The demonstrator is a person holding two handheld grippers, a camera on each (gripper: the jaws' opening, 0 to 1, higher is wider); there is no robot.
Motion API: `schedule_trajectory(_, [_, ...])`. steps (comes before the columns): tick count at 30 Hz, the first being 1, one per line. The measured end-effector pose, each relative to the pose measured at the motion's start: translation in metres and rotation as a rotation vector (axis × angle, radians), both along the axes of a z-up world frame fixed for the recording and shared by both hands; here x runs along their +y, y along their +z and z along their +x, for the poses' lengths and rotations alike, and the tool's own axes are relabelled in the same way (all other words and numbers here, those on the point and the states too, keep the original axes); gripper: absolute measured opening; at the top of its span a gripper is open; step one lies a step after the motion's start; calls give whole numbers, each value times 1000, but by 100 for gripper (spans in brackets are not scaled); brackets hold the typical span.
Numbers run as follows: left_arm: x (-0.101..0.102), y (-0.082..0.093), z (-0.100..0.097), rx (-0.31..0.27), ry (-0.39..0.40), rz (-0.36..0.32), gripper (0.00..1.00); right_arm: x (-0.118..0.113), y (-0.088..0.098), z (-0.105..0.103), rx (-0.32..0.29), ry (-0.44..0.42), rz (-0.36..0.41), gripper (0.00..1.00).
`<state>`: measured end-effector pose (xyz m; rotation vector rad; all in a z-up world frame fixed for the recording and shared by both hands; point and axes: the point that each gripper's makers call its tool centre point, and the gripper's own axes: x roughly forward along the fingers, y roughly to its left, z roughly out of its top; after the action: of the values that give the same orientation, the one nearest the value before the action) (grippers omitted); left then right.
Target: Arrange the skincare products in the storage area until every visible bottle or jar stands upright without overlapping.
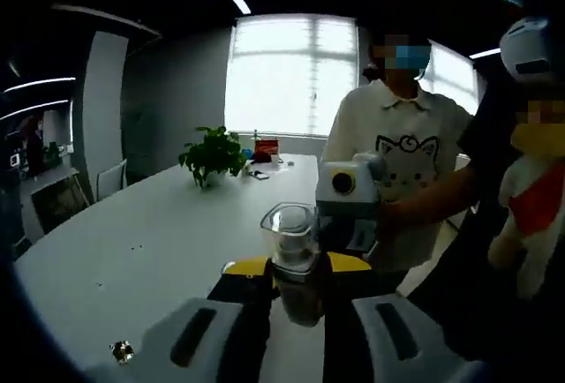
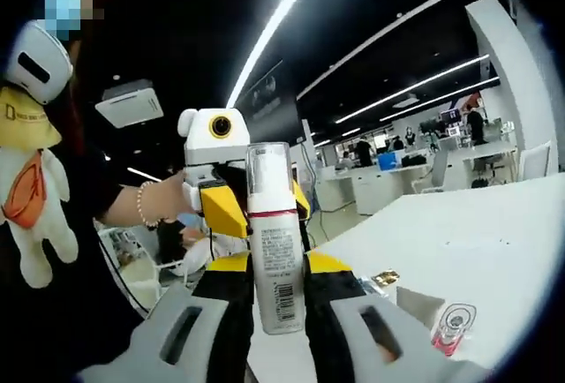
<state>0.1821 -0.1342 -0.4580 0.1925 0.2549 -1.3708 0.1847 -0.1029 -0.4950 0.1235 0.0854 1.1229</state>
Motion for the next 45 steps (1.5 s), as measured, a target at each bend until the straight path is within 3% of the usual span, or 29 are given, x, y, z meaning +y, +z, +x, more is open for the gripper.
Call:
schedule_trajectory(2, [-7,-4,-5,-31,-2,33,27,-4,-5,1,-14,-25,-40,22])
schedule_trajectory(8, [-20,-8,-8,-44,-4,40,27,-19,-11,2,-38,-87,-89,22])
schedule_trajectory(13, [-32,-18,-5,-73,40,60,27,-33,-24,3,-64,-191,-210,23])
schedule_trajectory(18, [-39,-34,2,-116,100,62,27,-50,-38,11,-30,-348,-225,27])
schedule_trajectory(22, [-51,-42,1,-109,137,41,27,-60,-48,10,-13,-445,-252,27])
schedule_trajectory(25, [-50,-57,5,-106,156,40,27,-69,-60,9,17,-495,-269,24])
schedule_trajectory(39, [-70,-113,16,-112,163,77,27,-89,-114,19,34,-472,-371,24])
schedule_trajectory(45, [-74,-137,24,-106,156,103,26,-95,-146,31,22,-453,-458,24])
